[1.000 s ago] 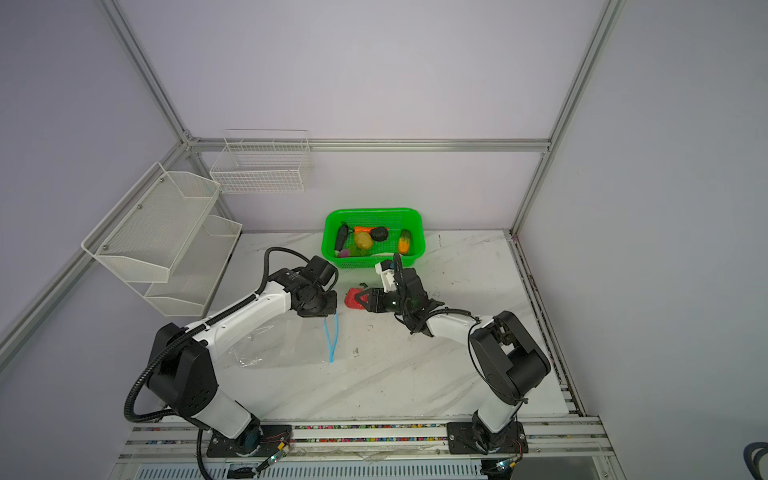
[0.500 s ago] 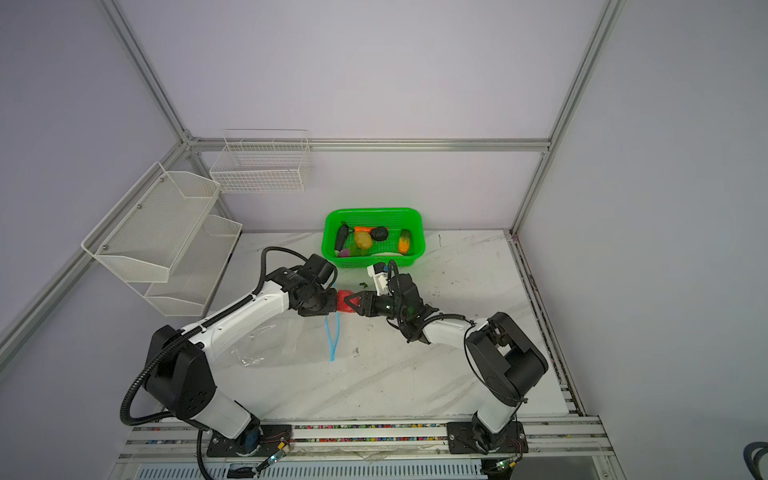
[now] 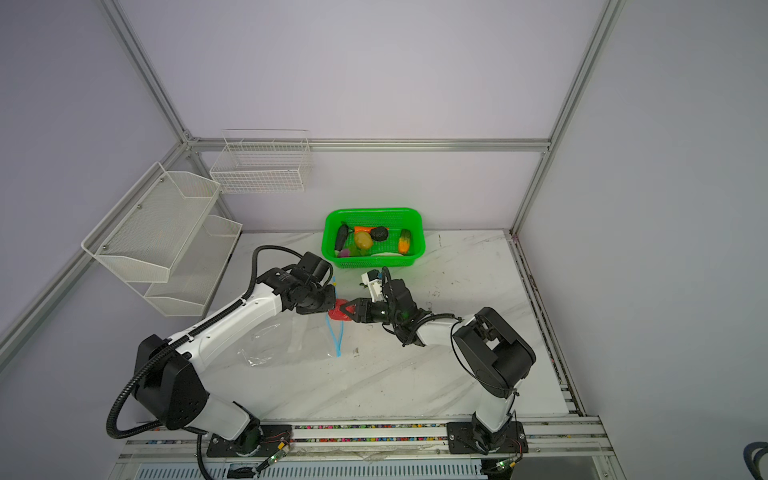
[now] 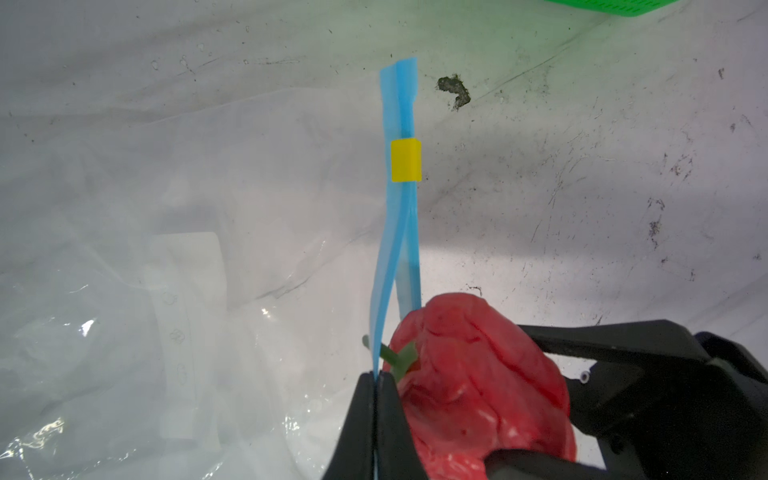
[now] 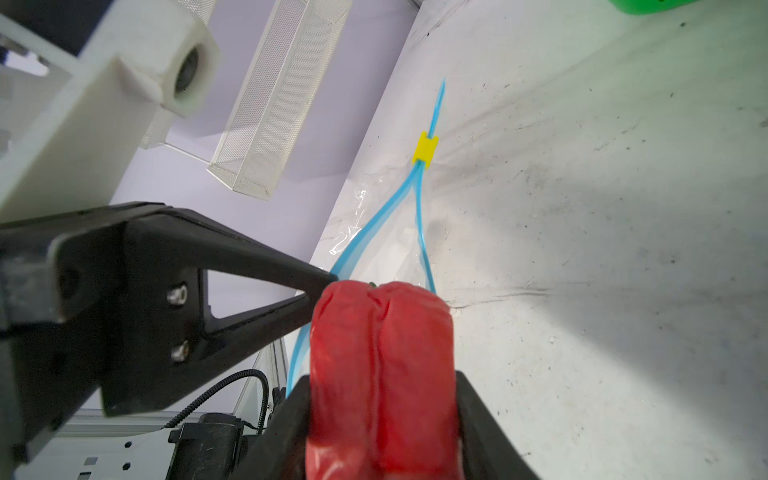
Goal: Place the food in the zip-top bag and seal the zipper
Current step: 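Lift the red pepper and carry it with the right gripper to the bag mouth, then release the red pepper into the bag while the left gripper holds the zipper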
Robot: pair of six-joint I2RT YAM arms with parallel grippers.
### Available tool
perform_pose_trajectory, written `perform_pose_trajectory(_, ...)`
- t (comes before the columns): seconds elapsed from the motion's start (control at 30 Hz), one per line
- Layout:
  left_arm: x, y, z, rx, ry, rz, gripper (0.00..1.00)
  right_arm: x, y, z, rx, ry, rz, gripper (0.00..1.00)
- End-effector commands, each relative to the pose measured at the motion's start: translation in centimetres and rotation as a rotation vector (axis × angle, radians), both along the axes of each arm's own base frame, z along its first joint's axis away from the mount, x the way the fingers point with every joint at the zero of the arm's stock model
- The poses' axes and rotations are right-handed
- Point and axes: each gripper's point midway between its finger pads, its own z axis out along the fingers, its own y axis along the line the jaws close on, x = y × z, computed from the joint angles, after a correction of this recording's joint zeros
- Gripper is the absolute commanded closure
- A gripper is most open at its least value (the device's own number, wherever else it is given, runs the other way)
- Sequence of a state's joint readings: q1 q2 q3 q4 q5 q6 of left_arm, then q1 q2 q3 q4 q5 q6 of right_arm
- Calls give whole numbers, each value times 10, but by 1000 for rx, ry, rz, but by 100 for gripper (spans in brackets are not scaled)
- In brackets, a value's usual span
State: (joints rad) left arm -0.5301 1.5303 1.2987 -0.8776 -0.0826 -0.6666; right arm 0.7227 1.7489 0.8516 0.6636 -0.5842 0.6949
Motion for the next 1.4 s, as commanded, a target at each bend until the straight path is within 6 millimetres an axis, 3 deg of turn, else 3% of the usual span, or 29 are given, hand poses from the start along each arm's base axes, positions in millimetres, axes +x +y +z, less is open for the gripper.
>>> perform_pose_trajectory(0.0,11,-6,34,-79,-89,11,100,0,8,5,13,-10,17,57)
perform_pose_trajectory(0.77,6,-10,38,-120,-91,8,100,5,29,-29,-141,-13,27,54)
perform_pose_trajectory(0.9,7,-10,39,-121,-96,9,100,5,29,-33,-160,-11,22,50)
perform_pose_trajectory(1.17,6,-8,39,-117,-99,10,100,3,33,-26,-161,-24,24,31)
perform_pose_trajectory(1.37,5,-7,39,-115,-100,9,100,2,33,-20,-156,-35,19,27)
